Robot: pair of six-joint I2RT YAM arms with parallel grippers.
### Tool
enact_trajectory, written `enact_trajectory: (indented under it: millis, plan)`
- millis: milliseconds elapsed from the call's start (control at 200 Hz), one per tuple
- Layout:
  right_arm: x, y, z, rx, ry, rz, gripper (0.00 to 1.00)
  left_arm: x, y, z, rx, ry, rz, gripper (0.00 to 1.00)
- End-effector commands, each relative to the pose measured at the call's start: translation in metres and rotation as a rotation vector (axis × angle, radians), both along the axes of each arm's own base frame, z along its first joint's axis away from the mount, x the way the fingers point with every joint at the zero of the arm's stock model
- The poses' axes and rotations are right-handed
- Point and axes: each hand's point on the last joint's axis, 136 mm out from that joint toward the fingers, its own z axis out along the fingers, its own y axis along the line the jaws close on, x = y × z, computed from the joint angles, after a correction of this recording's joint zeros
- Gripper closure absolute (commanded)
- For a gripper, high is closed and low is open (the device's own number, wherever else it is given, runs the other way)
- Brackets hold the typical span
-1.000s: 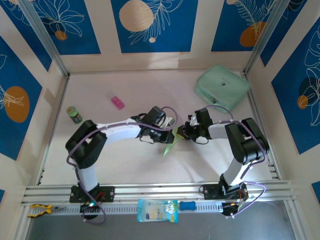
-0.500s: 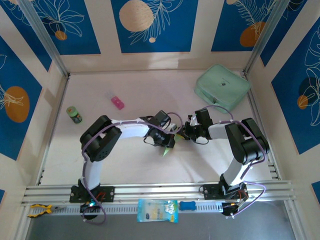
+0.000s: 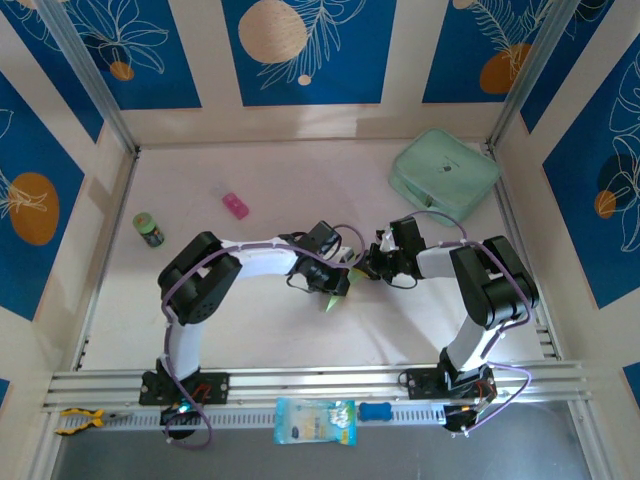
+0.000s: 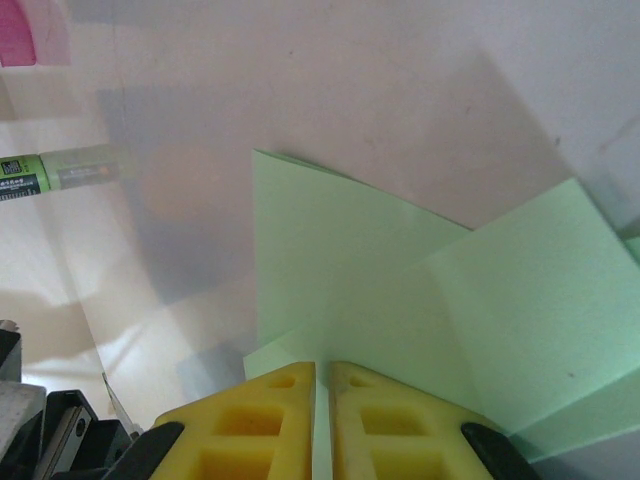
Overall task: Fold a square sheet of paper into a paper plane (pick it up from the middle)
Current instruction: Fold the wing for the fifth time at the center of the table.
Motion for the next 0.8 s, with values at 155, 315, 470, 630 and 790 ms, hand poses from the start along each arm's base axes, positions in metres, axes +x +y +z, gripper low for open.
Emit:
enact_trajectory:
  millis: [155,315,470,630,790]
  plan:
    - [-0.012,-0.009,-0.015,-0.036,0.049,-0.01,0.87,0.014,-0.01,0.003,-0.037,-0.016,0.019,0.97]
    - [-0.012,-0.009,-0.014,-0.036,0.048,-0.01,0.87,0.014,-0.007,0.011,-0.048,-0.032,0.024,0.97]
    - [-0.01,-0.006,-0.009,-0.02,0.032,0.004,0.87,0.017,0.007,0.024,-0.027,-0.093,0.063,0.99]
    - [-0.004,0.002,0.014,0.021,-0.038,0.051,0.85,0.028,0.034,0.051,-0.043,-0.237,0.165,0.93]
    - [0.0,0.006,0.038,0.052,-0.092,0.07,0.79,0.034,0.054,0.04,-0.03,-0.156,0.212,0.94]
